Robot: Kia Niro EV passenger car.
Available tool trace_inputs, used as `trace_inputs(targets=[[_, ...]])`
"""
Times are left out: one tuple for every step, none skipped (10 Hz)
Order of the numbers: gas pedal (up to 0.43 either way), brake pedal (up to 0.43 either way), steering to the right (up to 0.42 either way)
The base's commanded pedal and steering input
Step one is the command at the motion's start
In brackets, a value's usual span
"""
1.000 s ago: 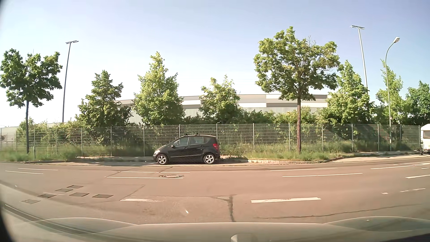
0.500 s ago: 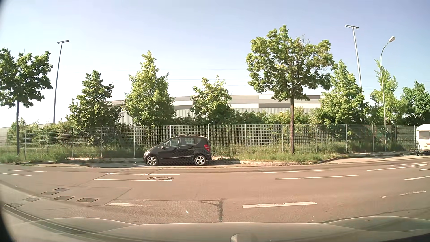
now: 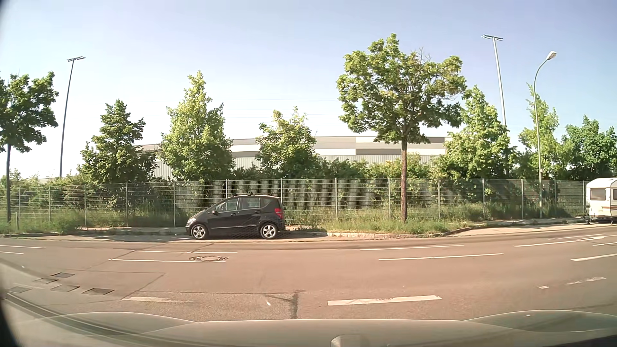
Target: Follow the waypoints while adhering to traffic rules and regulations
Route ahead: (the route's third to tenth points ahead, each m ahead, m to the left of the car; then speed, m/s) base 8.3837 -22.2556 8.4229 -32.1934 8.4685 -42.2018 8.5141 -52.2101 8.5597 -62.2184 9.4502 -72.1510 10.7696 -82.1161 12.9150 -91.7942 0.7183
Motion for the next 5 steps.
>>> trace_inputs(targets=[[0.0,0.043,0.642],[0.0,0.049,0.66],[0.0,0.055,0.669],[0.0,0.055,0.67],[0.0,0.03,0.665]])
